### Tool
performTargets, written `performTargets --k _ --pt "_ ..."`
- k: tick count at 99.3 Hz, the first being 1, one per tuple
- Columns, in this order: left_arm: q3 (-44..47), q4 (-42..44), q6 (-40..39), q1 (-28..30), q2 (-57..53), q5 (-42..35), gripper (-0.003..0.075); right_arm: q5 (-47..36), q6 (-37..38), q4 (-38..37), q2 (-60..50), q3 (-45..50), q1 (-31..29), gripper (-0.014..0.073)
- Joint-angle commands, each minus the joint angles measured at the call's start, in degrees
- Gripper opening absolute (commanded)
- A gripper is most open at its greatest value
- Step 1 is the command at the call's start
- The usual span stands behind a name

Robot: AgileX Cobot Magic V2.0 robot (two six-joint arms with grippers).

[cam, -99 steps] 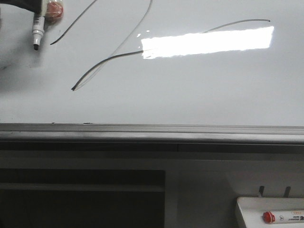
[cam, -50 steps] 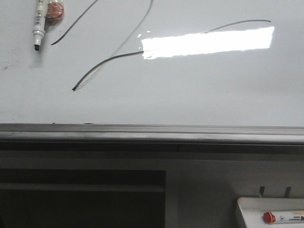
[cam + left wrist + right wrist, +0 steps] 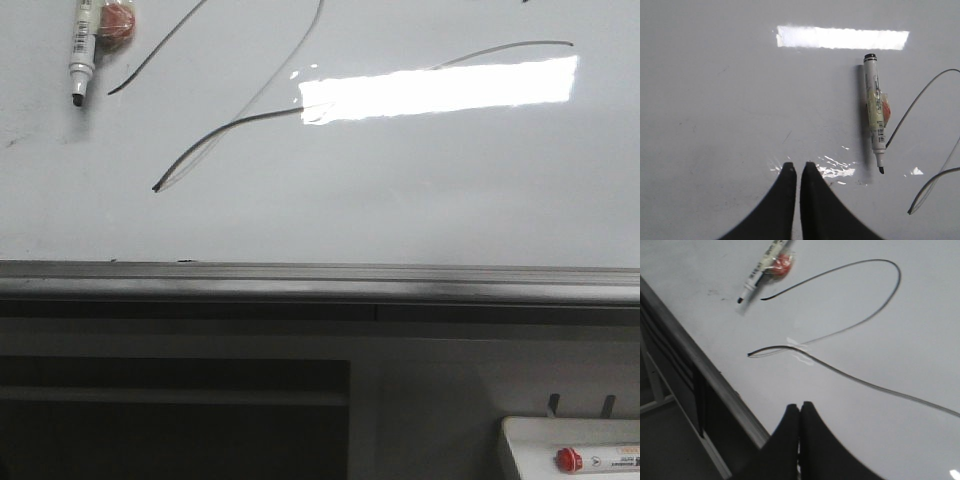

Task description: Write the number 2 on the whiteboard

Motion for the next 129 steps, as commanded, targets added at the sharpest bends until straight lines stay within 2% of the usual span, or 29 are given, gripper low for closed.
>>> performTargets --k 1,54,76,90,102,107,116,123,129 --pt "-1.3 0.16 -0.23 0.2 0.23 -3.21 -0.0014 4.51 -0.7 -0.07 0.09 -2.19 -0.22 -0.0071" --pt "-0.95 0.16 -0.23 0.2 0.23 -3.45 -0.0014 4.15 -0.7 -0.07 1.08 -2.08 -0.22 -0.0071" --pt "6.31 0.16 -0.23 0.2 0.08 -3.45 -0.0014 4.15 -0.7 -0.07 1.73 -2.08 -0.22 -0.0071" --pt "11.83 0.05 -0.19 -1.28 -4.65 -2.95 -0.002 4.15 -0.7 -0.07 1.73 -2.08 -0.22 -0.0071" --pt "14.21 -6.55 0.32 -1.28 -9.9 -3.58 -0.002 4.15 -0.7 -0.07 1.73 -2.08 -0.22 -0.0071" --pt "15.3 -7.42 2.83 -0.77 -11.58 -3.98 -0.002 4.15 -0.7 -0.07 1.73 -2.08 -0.22 -0.0071" --pt "18.46 -11.94 8.96 0.53 -13.65 -8.92 -0.002 4.15 -0.7 -0.07 1.73 -2.08 -0.22 -0.0071" --pt "21.65 -16.96 16.02 1.62 -14.41 -18.69 -0.002 4.15 -0.7 -0.07 1.73 -2.08 -0.22 -0.0071" --pt "24.36 -24.91 24.21 2.71 -14.67 -28.64 -0.002 4.15 -0.7 -0.07 1.73 -2.08 -0.22 -0.0071"
